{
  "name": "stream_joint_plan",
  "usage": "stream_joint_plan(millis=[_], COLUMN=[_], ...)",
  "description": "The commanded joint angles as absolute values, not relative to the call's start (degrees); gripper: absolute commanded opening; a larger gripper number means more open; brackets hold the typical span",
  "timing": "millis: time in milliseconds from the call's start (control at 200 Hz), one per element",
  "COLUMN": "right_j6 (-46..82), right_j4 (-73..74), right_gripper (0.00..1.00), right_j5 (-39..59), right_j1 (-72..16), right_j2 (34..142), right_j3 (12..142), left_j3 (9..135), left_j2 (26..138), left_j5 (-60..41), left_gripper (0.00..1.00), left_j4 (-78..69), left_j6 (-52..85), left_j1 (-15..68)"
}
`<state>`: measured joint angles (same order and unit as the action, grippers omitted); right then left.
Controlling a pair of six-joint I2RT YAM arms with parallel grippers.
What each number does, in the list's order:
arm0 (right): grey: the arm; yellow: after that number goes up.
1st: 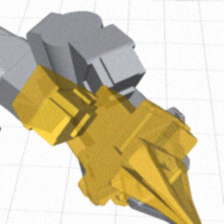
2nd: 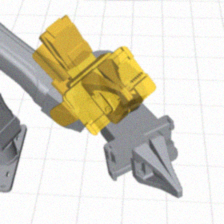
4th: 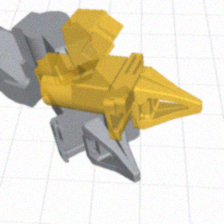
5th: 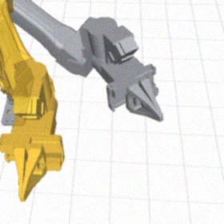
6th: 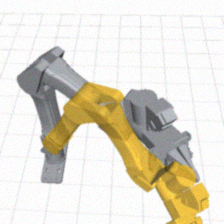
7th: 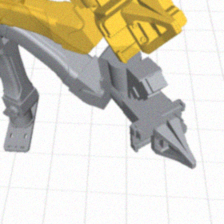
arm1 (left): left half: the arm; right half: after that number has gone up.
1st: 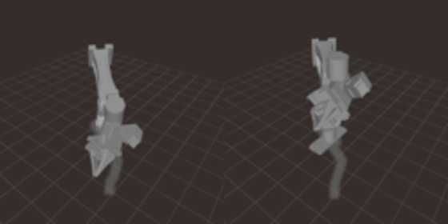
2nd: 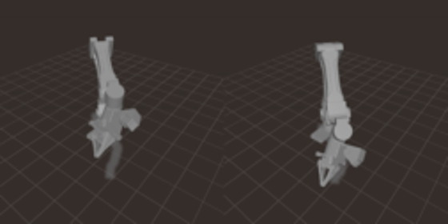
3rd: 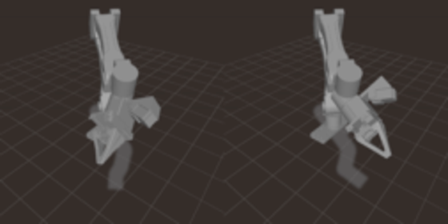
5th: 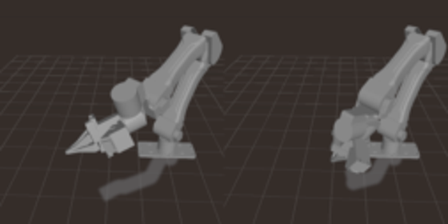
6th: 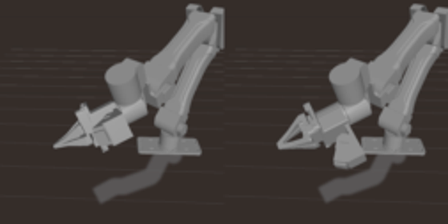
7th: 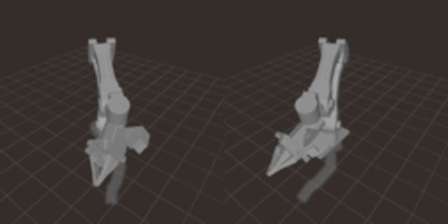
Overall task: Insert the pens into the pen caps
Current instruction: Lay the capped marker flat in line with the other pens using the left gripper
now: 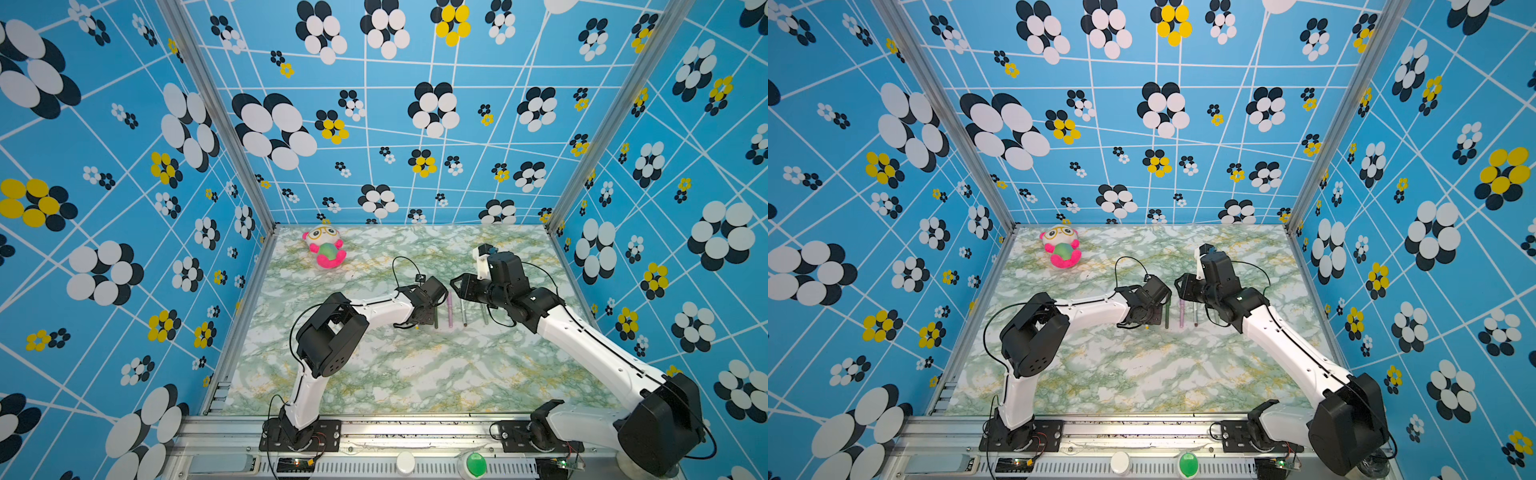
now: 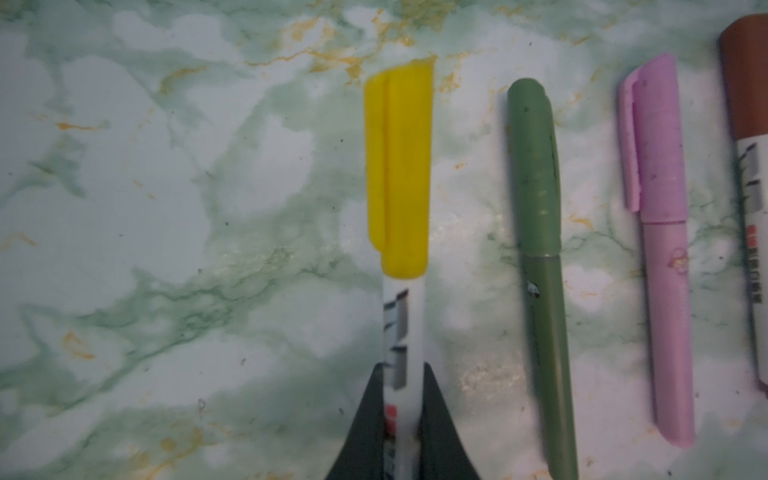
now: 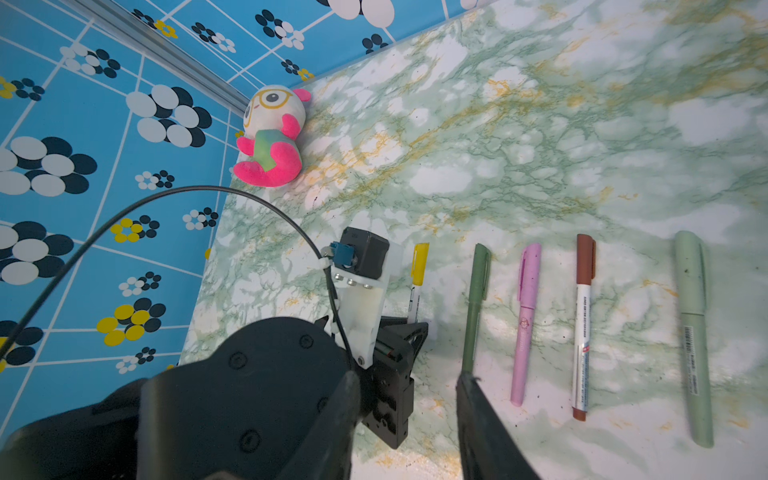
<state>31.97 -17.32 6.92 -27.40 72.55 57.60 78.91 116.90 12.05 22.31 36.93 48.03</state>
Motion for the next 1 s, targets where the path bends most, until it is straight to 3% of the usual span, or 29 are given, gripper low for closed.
stream_joint_plan(millis=[0, 580, 1000], right_j6=[32.32, 32.33, 32.35], right_j4=[-16.27, -16.7, -16.88], right_gripper=[0.4, 0.4, 0.41], right_j5=[7.81, 7.63, 7.56], right_j1=[-26.97, -26.72, -26.43], right_j2=[71.37, 69.63, 69.17], right_j3=[56.78, 56.1, 55.78], left_j3=[80.55, 80.03, 79.73], left_j2=[118.19, 119.78, 118.92], left_j5=[13.09, 11.6, 12.39], left_gripper=[0.08, 0.19, 0.21], left_j4=[22.76, 21.18, 20.58], left_j6=[37.87, 38.82, 38.81], left_j1=[48.27, 47.74, 47.43])
